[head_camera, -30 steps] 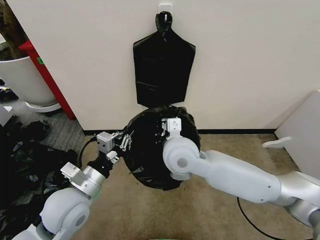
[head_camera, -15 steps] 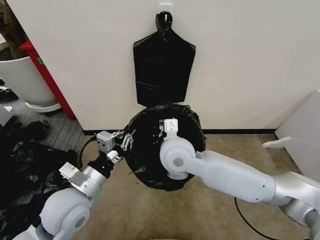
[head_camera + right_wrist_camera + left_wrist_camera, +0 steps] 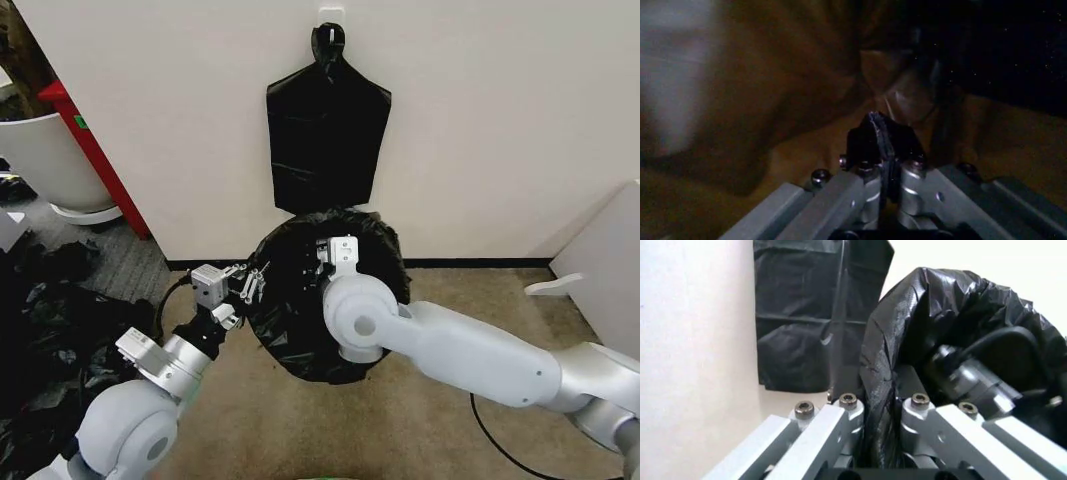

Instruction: Place the garbage bag over the trash bin.

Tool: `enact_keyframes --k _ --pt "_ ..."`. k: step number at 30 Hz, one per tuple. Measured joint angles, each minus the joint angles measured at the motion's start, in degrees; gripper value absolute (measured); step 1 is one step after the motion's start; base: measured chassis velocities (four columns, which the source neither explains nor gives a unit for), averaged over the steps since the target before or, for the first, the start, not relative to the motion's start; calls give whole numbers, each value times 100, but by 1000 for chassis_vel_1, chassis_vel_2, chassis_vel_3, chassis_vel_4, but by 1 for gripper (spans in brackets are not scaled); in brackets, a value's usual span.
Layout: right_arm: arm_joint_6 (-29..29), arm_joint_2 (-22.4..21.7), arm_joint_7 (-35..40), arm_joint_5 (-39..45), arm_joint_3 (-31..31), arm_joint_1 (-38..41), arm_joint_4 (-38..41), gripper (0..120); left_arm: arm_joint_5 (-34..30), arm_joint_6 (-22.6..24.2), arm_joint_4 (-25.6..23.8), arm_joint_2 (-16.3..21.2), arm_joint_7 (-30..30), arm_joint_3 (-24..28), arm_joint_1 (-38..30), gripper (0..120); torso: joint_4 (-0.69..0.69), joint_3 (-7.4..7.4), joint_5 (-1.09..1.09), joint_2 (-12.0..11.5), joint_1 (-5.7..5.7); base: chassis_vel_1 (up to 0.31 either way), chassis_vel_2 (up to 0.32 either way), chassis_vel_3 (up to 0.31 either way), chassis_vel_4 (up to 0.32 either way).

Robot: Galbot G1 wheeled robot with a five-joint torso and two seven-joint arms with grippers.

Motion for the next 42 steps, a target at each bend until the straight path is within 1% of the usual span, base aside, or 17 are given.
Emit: enact_keyframes --k 4,7,12,18,24,37,41,42 --pt "-19 -43 -8 201 3 50 185 0 30 27 92 -6 -48 16 -30 4 0 0 1 0 0 0 0 0 0" --pt "-20 -62 -3 587 1 62 380 0 28 49 187 -17 -132 36 -109 4 0 0 0 0 0 0 0 0 0" --pt "-21 55 -2 763 -87 -8 392 0 -72 104 196 -19 -206 101 -206 4 -1 0 0 0 0 0 0 0 0" --pt "-48 227 -17 620 -211 -50 154 0 -191 149 114 -23 -236 120 -217 4 0 0 0 0 0 0 0 0 0" --pt "-63 385 -51 325 -329 -70 -130 0 -369 183 -77 -21 -223 102 -171 4 0 0 0 0 0 0 0 0 0" --pt "-16 435 -32 91 -430 -90 -334 0 -475 214 -249 -48 -203 51 -40 4 0 0 0 0 0 0 0 0 0" --pt "-5 414 -18 118 -414 -72 -321 0 -610 298 -342 -90 -221 47 34 4 0 0 0 0 0 0 0 0 0" --pt "-2 396 -18 122 -404 -73 -338 0 -758 364 -421 -115 -264 45 87 4 0 0 0 0 0 0 0 0 0"
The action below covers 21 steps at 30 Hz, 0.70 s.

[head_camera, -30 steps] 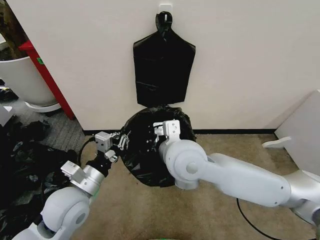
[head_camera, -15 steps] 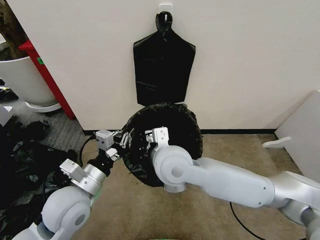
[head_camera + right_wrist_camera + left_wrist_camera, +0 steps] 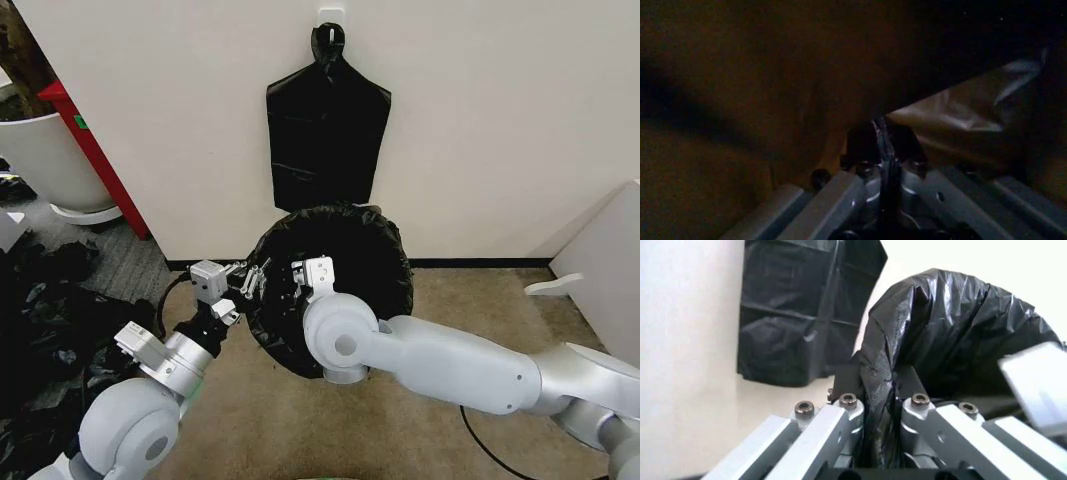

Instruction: Place the garbage bag over the trash bin.

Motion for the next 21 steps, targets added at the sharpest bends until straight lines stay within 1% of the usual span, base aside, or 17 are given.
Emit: enact_keyframes --k 10,14,21 --pt "51 -62 46 224 76 -8 18 0 -81 58 -154 -17 -15 -68 169 4 0 0 1 0 0 0 0 0 0" --pt "88 -94 92 339 73 12 172 0 -64 58 -77 -32 -40 -65 135 4 0 0 0 0 0 0 0 0 0" --pt "99 -138 92 439 92 45 378 0 -113 193 111 -55 -323 -55 53 4 0 0 0 0 0 0 0 0 0"
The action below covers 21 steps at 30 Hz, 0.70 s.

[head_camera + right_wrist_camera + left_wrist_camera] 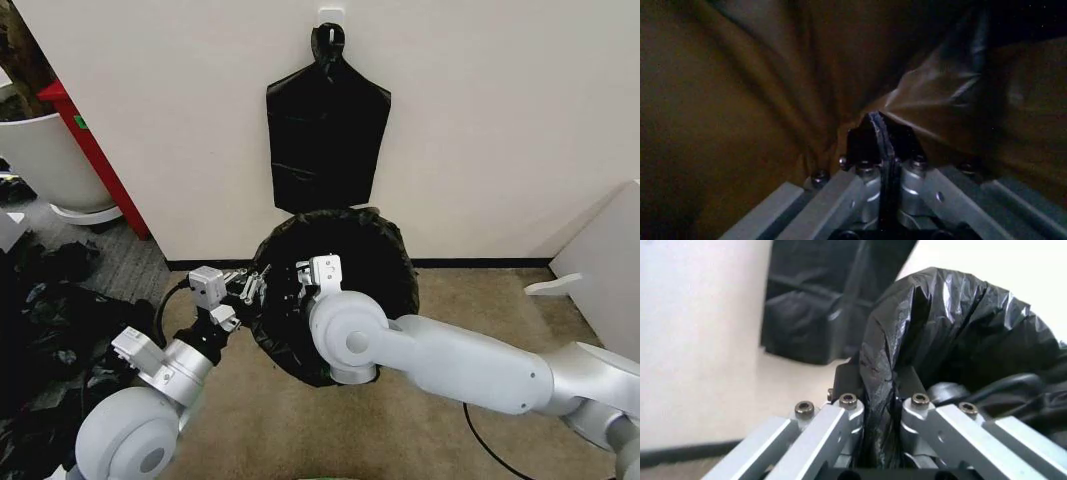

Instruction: Place the garbage bag over the trash bin.

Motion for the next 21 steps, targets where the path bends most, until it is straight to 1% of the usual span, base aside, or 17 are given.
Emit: enact_keyframes --k 3,7,9,12,14,16,18,20,21 --pt "-8 -75 -54 23 16 5 189 0 -173 184 159 -36 -247 9 -39 4 0 0 0 0 0 0 0 0 0" --pt "-18 -151 -132 7 76 10 337 0 -309 274 323 -103 -453 52 -93 4 0 0 0 0 0 0 0 0 0" --pt "-39 -223 -194 5 152 20 473 0 -501 359 419 -153 -652 75 -132 4 0 0 0 0 0 0 0 0 0" --pt "-109 -448 -369 -44 332 35 849 0 -849 527 585 -200 -964 83 -173 4 0 0 0 0 0 0 0 0 0" --pt "-125 -523 -456 -80 393 31 970 0 -941 562 628 -209 -1023 80 -178 4 0 0 0 0 0 0 0 0 0" --pt "-165 -740 -739 -198 600 -3 1307 0 -1146 683 726 -230 -1182 75 -193 4 0 0 1 0 0 0 0 0 0" --pt "-162 -1006 -1181 -427 841 -58 1621 0 -1215 771 825 -253 -1249 79 -193 4 0 0 1 0 0 0 0 0 0" --pt "-113 -1265 -1615 -819 984 -111 1802 0 -1256 788 935 -277 -1259 92 -187 4 0 0 2 0 0 0 0 0 0" --pt "-79 -1467 -1935 -1134 1073 -164 1882 0 -1320 788 1005 -297 -1255 95 -184 4 0 0 1 0 0 0 0 0 0"
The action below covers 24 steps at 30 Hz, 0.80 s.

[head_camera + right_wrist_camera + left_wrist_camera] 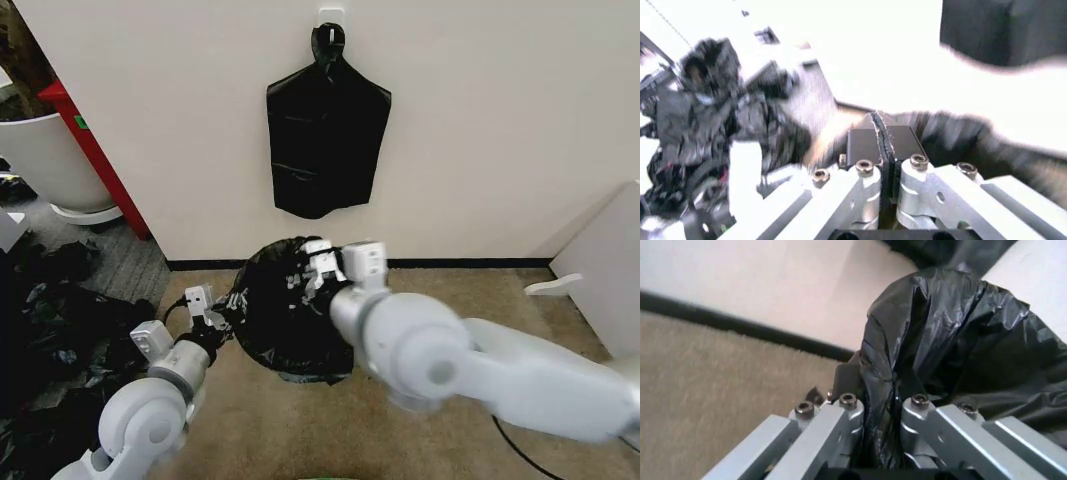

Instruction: Place the garbage bag over the trash bin.

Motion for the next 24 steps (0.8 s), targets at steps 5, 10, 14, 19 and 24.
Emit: enact_keyframes --k 5,10,14,19,24 --pt "223 -587 -761 -887 259 -219 114 8 -267 37 240 -87 167 12 13 4 -2 0 0 0 0 0 0 0 0" --pt "544 -889 -929 -2059 628 -871 135 26 -310 30 550 -157 495 55 26 4 1 0 0 0 0 0 0 0 0" --pt "748 -1044 -1166 -2992 1261 -1956 122 43 -3 -8 861 -224 502 110 -57 4 0 0 2 0 0 0 0 0 0" --pt "1019 -1090 -1725 -4022 2134 -3101 -48 59 159 -62 1041 -324 501 243 -147 4 0 0 -1 0 0 0 0 0 0" --pt "1329 -998 -2377 -4646 3163 -4294 -401 72 211 -119 1081 -348 532 347 -189 4 -1 0 2 0 0 0 0 0 0"
